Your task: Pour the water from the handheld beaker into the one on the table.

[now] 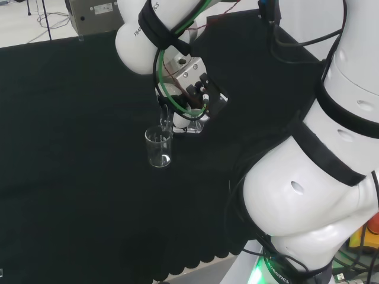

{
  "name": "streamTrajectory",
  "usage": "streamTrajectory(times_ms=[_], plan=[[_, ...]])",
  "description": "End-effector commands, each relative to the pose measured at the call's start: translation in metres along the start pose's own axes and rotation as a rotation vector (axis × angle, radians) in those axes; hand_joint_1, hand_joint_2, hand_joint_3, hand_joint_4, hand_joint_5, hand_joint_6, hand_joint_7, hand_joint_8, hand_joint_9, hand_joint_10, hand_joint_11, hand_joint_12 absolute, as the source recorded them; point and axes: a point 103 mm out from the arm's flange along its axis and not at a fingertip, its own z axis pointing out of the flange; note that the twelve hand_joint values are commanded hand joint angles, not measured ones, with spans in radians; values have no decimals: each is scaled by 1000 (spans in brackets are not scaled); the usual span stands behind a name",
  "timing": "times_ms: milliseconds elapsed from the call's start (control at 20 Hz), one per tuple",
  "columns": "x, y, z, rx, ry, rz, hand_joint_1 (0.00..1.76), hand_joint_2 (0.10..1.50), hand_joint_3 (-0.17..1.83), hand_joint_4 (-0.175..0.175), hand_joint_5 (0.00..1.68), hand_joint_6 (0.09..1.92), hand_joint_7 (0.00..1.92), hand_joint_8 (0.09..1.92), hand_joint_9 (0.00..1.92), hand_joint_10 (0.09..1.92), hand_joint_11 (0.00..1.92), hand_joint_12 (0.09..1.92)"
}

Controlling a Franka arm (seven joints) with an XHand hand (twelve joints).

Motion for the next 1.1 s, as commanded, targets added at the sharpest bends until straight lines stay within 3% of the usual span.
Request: streamTrajectory(times_ms=[50, 500, 1100], plan=[[3, 2, -3, 24, -36, -5, 1308, 1060, -175, -175, 1268, 538, 1323, 518, 1608, 616, 1326, 751], [5, 5, -8, 54, -103, 0, 1307, 1060, -175, -175, 1267, 541, 1321, 521, 1606, 620, 1326, 752], [5, 10, -12, 103, -144, 16, 1307, 1061, -175, -175, 1265, 544, 1319, 524, 1604, 624, 1326, 753]])
